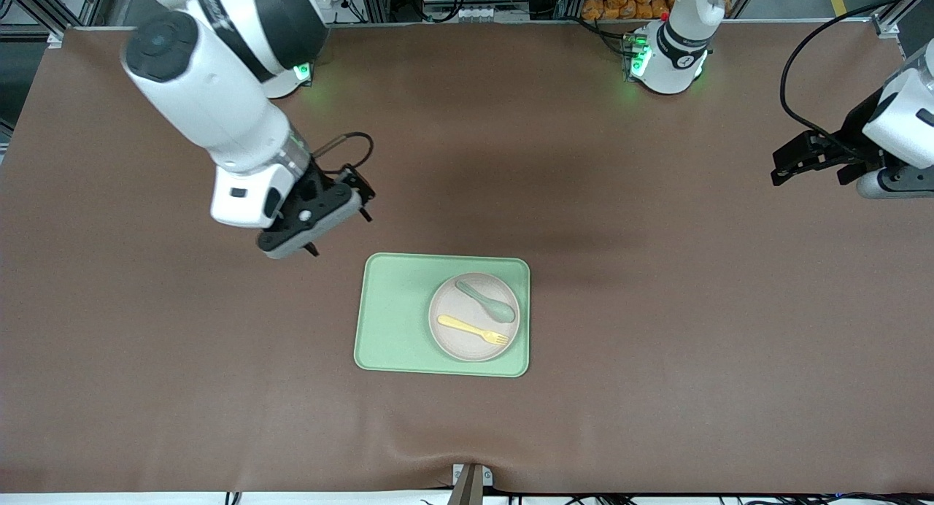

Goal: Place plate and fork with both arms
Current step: 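Move the right gripper over the yellow fork on the plate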

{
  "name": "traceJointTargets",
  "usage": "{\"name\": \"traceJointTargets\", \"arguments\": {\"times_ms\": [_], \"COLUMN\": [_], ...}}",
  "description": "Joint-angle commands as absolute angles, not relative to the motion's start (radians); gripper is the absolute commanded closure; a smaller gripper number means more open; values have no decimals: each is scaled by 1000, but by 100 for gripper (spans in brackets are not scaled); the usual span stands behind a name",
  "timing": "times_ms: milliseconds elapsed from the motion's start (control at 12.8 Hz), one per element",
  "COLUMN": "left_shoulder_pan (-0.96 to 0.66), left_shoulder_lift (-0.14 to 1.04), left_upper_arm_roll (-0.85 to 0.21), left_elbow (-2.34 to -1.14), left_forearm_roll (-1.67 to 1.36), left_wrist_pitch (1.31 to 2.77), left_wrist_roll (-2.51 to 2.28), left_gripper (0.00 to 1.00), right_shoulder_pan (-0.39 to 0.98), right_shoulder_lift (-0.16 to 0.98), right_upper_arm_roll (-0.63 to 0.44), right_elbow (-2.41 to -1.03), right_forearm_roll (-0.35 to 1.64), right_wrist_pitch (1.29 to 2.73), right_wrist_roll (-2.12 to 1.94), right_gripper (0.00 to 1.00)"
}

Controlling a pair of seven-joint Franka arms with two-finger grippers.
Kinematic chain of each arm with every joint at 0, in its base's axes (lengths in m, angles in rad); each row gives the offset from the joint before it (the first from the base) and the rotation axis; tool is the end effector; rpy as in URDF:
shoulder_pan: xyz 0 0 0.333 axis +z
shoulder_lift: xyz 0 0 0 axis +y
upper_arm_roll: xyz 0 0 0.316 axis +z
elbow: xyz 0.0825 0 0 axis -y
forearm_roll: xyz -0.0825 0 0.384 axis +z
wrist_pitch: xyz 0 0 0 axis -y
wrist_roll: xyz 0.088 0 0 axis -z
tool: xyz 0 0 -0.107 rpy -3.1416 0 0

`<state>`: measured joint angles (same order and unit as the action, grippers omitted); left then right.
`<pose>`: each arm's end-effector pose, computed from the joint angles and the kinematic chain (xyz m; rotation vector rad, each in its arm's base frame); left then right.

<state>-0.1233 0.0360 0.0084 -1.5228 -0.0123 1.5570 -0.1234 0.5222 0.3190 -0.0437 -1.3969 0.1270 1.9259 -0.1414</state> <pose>0.5607 -0.0661 0.6258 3.1299 0.0130 -0.0050 0.5955 0.3238 0.5476 -2.8551 -0.8706 -0.2829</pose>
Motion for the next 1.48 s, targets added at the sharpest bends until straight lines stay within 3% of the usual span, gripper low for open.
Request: {"name": "traceJointTargets", "arguments": {"times_ms": [0,546,1091,1403], "left_shoulder_pan": [-117,-114,-98,-95], "left_shoulder_lift": [63,66,64,87], "left_upper_arm_roll": [5,8,12,12], "left_elbow": [-1488,-1488,-1497,-1494], "left_forearm_roll": [32,29,31,32], "left_wrist_pitch": [1548,1549,1546,1581], "left_wrist_roll": [-127,-127,-130,-130], "left_gripper": [0,0,0,0], "right_shoulder_pan": [558,618,629,627], "right_shoulder_lift": [435,645,817,896], "right_upper_arm_roll": [-52,-55,-55,-60], "right_elbow": [-1266,-1186,-1112,-1077], "right_forearm_roll": [129,124,95,69], "right_wrist_pitch": [1943,2181,2278,2327], "right_wrist_roll": [-176,-179,-222,-271], "right_gripper": [0,0,0,5]}}
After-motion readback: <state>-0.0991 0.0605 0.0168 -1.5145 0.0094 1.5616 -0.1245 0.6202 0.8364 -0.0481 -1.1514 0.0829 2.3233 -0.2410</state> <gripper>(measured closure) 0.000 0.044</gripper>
